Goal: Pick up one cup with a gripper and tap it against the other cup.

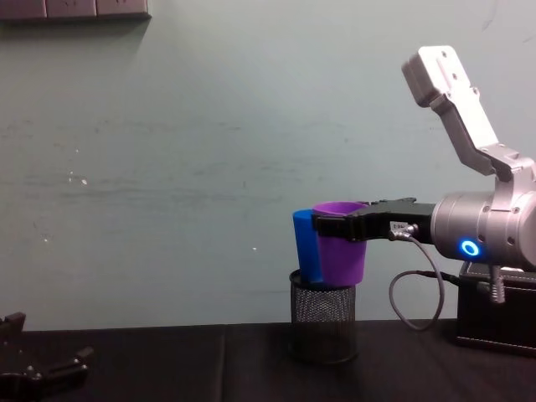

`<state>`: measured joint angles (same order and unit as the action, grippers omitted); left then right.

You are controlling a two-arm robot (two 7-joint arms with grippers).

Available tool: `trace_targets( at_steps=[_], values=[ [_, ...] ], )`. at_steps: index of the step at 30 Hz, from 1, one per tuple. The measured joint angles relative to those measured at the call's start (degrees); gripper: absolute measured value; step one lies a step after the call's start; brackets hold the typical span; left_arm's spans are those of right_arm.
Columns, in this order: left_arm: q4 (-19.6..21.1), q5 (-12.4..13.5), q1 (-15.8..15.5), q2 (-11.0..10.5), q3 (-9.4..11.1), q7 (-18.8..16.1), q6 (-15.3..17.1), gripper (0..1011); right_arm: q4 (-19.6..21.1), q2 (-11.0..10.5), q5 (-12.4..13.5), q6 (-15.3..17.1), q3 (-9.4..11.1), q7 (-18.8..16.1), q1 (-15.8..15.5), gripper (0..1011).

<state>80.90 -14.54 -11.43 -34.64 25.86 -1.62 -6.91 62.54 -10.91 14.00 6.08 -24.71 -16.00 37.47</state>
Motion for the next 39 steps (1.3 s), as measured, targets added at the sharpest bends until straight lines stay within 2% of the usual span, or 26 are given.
trace_targets(
  at_steps=[10,39],
  values=[
    [0.0,0.0,0.0,0.0,0.0,0.0,0.0,1011,-3.27,1.42,-1.48,-0.94,0.89,-0.31,1.35,726],
    [0.0,0.0,0.0,0.0,0.0,0.0,0.0,1011,-8.56,4.68,-4.48,-3.18,3.65,-2.46,4.53,726]
  ],
)
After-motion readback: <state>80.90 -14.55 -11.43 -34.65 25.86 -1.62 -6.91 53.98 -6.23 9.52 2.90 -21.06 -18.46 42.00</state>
